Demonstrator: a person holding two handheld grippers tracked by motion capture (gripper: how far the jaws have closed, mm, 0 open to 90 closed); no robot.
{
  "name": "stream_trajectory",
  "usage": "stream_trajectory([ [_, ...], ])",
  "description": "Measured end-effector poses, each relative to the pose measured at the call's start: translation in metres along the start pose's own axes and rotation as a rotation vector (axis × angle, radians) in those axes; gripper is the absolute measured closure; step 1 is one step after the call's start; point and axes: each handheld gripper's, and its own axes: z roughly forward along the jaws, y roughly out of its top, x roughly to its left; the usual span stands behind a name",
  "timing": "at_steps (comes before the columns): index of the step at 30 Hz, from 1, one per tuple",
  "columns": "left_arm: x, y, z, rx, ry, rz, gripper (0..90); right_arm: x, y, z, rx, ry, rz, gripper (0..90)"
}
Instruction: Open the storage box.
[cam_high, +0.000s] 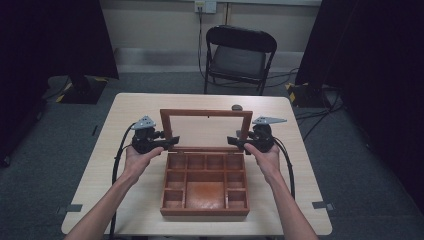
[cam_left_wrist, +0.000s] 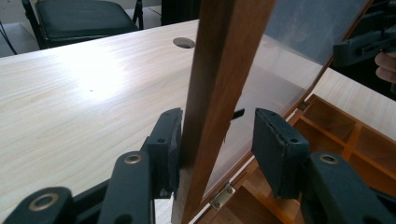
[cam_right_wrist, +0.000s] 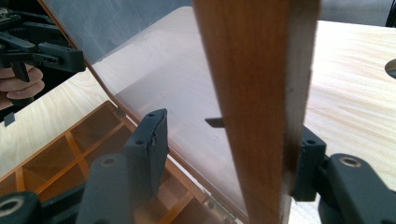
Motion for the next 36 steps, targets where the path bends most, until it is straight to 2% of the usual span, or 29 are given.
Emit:
stream_trajectory([
  [9, 0.004, -0.004, 0.005, -0.027, -0.007, -0.01, 53.2, -0.002, -0.002, 0.006, 0.002, -0.022, -0.021, 41.2],
  [13, 0.006, -0.006, 0.006, 0.0, -0.007, 0.001, 53.1, -0.003, -0.003, 0.007, 0.006, -0.026, -0.017, 41.4],
  [16, 0.008, -0.008, 0.005, 0.002, -0.01, 0.001, 53.8, -0.004, -0.006, 0.007, 0.013, -0.039, -0.021, 40.9],
  [19, 0.008, -0.009, 0.007, 0.017, 0.002, 0.008, 53.6, -0.008, -0.011, 0.007, 0.004, -0.042, 0.003, 41.5],
  [22, 0.01, -0.01, 0.009, 0.011, 0.005, -0.005, 53.6, -0.012, -0.017, 0.007, 0.009, -0.037, 0.019, 42.7],
  [24, 0.011, -0.011, 0.011, 0.006, 0.007, -0.011, 53.6, -0.014, -0.018, 0.007, 0.005, -0.025, 0.023, 44.0],
  [25, 0.011, -0.011, 0.011, 0.004, 0.007, -0.023, 53.6, -0.013, -0.018, 0.007, 0.005, -0.03, 0.02, 44.1],
  [33, 0.015, -0.014, 0.015, 0.013, 0.011, -0.035, 53.6, -0.015, -0.02, 0.012, 0.001, -0.05, 0.032, 44.1],
  [36, 0.017, -0.015, 0.014, 0.02, 0.003, -0.035, 52.4, -0.015, -0.019, 0.013, 0.004, -0.052, 0.041, 40.8],
])
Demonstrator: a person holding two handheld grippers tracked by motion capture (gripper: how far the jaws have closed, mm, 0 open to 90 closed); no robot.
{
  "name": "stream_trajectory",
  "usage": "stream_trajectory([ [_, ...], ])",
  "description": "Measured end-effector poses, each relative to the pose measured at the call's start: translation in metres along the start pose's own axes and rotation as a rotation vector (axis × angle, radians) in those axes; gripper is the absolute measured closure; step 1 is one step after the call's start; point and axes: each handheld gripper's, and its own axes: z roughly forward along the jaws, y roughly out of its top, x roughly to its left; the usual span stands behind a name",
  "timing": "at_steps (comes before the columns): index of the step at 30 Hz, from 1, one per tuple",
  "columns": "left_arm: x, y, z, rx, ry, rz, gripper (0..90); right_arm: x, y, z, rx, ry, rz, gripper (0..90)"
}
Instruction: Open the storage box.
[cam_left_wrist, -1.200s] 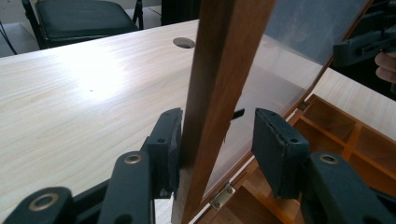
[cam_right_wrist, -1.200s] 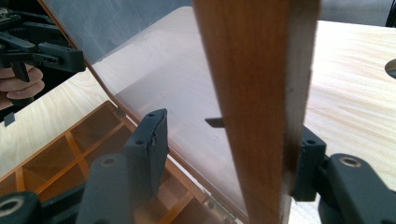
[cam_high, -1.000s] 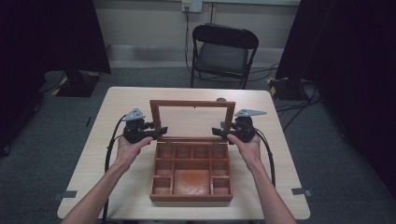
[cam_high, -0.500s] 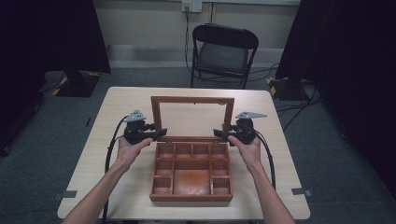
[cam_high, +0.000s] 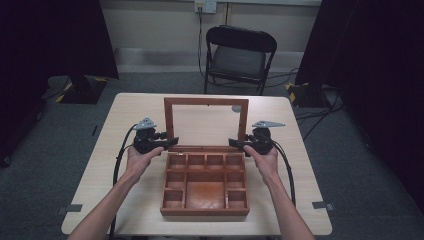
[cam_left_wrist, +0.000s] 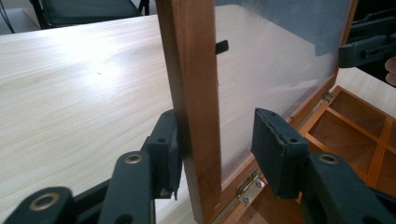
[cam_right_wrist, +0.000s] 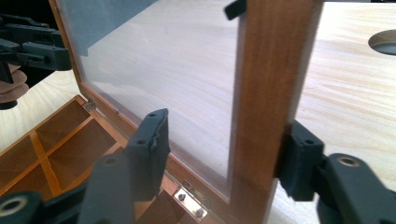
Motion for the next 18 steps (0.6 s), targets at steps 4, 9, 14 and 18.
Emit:
stream_trajectory([
  [4, 0.002, -0.0037, 0.0001, 0.007, 0.002, -0.004, 53.2, -0.0018, -0.0008, 0.0018, -0.003, -0.004, 0.008, 42.5],
  [9, 0.0031, -0.0055, 0.0009, 0.012, 0.006, -0.013, 52.9, -0.0036, -0.0013, 0.0047, -0.003, -0.014, 0.012, 43.5],
  [14, 0.0044, -0.0067, 0.0028, 0.001, -0.002, -0.028, 52.1, -0.0044, -0.0019, 0.0065, -0.006, -0.016, 0.018, 42.5],
  [18, 0.0058, -0.0074, 0.0055, 0.011, 0.008, -0.03, 51.8, -0.0058, -0.0023, 0.0086, 0.004, -0.018, 0.021, 42.9],
])
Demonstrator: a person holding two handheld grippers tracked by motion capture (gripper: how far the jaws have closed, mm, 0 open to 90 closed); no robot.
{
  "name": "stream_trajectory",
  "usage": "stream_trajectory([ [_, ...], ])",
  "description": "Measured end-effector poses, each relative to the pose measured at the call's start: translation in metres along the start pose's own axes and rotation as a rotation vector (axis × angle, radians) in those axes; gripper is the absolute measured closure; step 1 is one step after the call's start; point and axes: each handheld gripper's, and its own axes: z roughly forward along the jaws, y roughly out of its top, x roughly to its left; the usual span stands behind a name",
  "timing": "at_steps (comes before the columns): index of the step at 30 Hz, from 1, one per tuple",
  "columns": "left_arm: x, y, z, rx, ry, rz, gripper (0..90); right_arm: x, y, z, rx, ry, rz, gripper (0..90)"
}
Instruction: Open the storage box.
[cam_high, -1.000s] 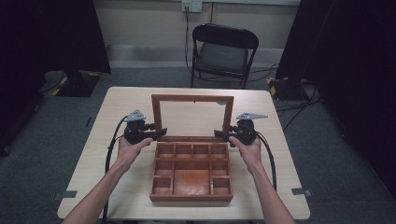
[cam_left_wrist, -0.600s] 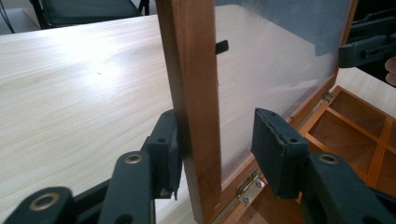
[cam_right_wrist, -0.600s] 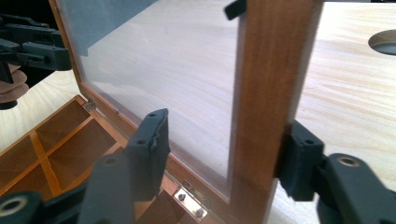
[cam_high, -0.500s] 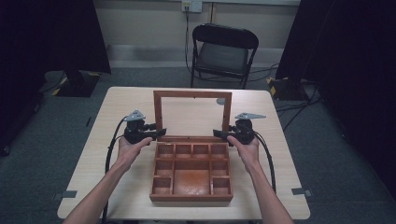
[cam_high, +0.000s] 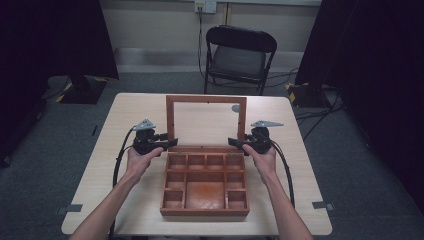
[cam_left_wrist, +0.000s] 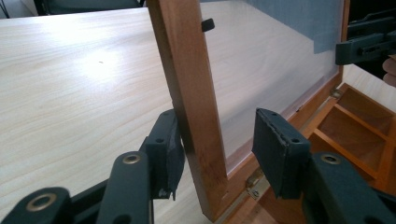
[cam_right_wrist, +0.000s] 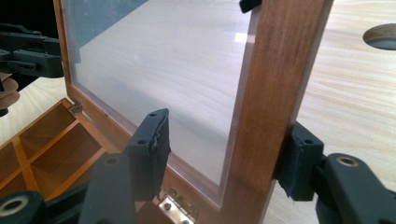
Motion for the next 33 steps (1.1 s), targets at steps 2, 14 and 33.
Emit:
stream_trajectory([
  [2, 0.001, -0.001, 0.002, 0.008, -0.001, -0.003, 51.6, -0.001, -0.001, 0.001, 0.007, -0.004, 0.005, 42.8],
  [14, 0.007, -0.005, 0.009, 0.036, 0.0, -0.038, 51.5, -0.005, -0.005, 0.011, 0.028, -0.003, 0.03, 38.5],
  [33, 0.011, -0.01, 0.017, 0.074, -0.013, -0.077, 46.3, -0.005, -0.011, 0.022, 0.062, -0.023, 0.06, 24.3],
])
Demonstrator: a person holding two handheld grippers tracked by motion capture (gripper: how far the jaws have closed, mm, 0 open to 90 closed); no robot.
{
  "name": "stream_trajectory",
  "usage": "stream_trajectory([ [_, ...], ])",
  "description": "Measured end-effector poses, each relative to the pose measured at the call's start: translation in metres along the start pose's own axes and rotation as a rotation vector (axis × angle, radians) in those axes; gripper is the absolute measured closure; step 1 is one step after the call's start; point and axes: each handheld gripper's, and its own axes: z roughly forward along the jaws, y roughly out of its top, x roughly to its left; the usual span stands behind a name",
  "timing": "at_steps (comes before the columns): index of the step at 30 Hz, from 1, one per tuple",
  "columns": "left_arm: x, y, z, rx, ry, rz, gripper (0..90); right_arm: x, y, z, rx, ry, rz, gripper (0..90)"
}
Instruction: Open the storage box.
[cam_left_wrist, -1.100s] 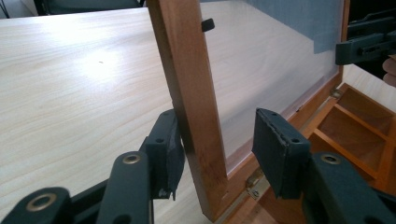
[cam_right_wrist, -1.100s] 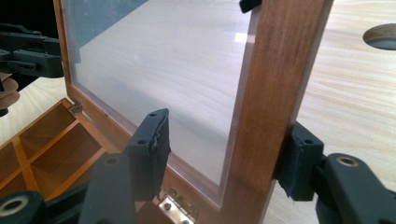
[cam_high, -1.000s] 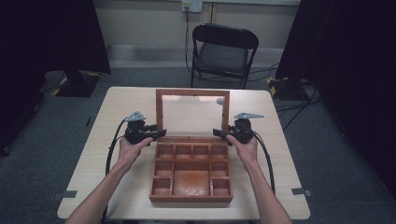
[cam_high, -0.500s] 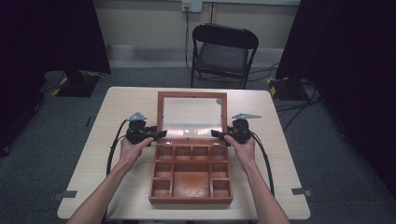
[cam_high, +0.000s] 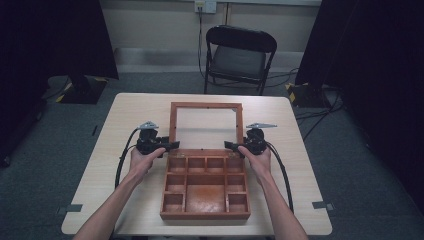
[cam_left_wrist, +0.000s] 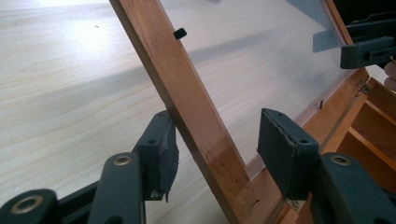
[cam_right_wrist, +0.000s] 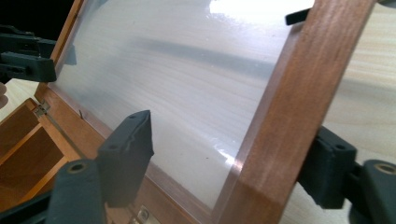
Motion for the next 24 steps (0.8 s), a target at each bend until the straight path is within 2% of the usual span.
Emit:
stream_trajectory([
  [12, 0.0039, -0.0037, 0.0035, 0.027, -0.004, -0.021, 40.4, -0.0033, -0.0044, 0.0074, 0.025, 0.006, 0.043, 18.2],
  [14, 0.0054, -0.0047, 0.0047, 0.026, -0.014, -0.045, 39.6, -0.0036, -0.0048, 0.0082, 0.033, -0.003, 0.048, 17.0],
  [21, 0.0068, -0.0066, 0.007, 0.034, -0.025, -0.068, 37.1, -0.0041, -0.0056, 0.0085, 0.049, -0.007, 0.058, 15.9],
  [24, 0.0084, -0.0084, 0.0087, 0.043, -0.037, -0.095, 34.9, -0.005, -0.0063, 0.0081, 0.059, -0.011, 0.061, 14.8],
])
